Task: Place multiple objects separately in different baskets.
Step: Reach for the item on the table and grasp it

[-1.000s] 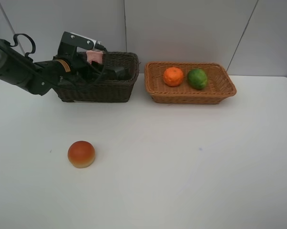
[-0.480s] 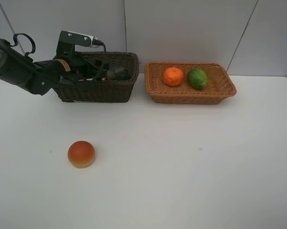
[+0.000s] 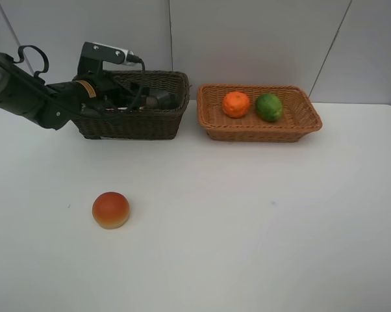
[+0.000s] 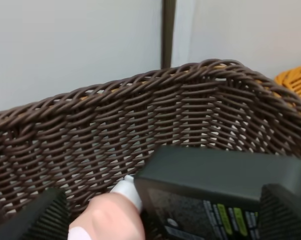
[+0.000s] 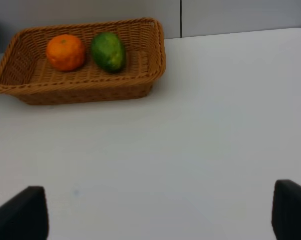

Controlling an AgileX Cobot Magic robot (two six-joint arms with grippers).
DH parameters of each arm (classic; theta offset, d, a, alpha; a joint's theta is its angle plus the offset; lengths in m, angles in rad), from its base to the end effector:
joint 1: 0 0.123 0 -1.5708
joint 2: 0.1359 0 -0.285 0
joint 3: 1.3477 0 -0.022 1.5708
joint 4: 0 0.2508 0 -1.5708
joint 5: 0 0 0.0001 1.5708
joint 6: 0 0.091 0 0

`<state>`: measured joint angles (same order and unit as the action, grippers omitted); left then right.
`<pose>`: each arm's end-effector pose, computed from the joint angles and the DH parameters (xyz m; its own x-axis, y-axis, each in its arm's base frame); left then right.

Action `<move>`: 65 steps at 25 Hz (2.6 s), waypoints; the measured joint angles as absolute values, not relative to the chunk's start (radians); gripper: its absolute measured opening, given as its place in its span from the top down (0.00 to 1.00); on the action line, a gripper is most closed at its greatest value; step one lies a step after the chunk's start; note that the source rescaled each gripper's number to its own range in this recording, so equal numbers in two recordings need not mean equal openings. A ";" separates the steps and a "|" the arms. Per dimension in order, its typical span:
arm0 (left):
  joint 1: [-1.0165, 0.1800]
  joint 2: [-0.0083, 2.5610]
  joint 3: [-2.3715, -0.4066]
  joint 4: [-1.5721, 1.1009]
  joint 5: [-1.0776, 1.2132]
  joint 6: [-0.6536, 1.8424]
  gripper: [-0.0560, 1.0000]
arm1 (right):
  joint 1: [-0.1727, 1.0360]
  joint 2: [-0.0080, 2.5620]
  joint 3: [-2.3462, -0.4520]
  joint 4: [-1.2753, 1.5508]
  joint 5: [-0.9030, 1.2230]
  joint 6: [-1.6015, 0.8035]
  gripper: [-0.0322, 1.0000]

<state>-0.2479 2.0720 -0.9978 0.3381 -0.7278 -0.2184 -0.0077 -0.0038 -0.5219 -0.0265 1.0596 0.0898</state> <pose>0.3937 -0.1203 0.1296 -0.2582 0.1039 -0.9605 0.4546 0.8903 -0.0259 -0.0080 -0.0020 0.2834 -0.4284 0.0800 -0.9000 0.0616 0.9963 0.0593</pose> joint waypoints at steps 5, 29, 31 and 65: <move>-0.248 2.050 -0.998 0.372 -0.728 -0.218 0.02 | -0.008 -0.004 -0.522 -0.027 1.060 0.090 0.04; -0.343 1.561 -0.997 0.525 0.161 -0.327 0.02 | -0.008 -0.004 -0.522 -0.027 1.060 0.090 0.04; -0.369 1.531 -0.997 0.525 0.271 -0.319 0.02 | -0.008 -0.004 -0.522 -0.027 1.060 0.090 0.04; -0.550 1.651 -1.003 0.056 0.852 0.386 0.02 | -0.008 -0.004 -0.522 -0.027 1.060 0.090 0.04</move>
<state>-0.5503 1.6508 -1.0031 0.0558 0.8525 0.3864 -0.0077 -0.0038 -0.5219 -0.0265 1.0596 0.0898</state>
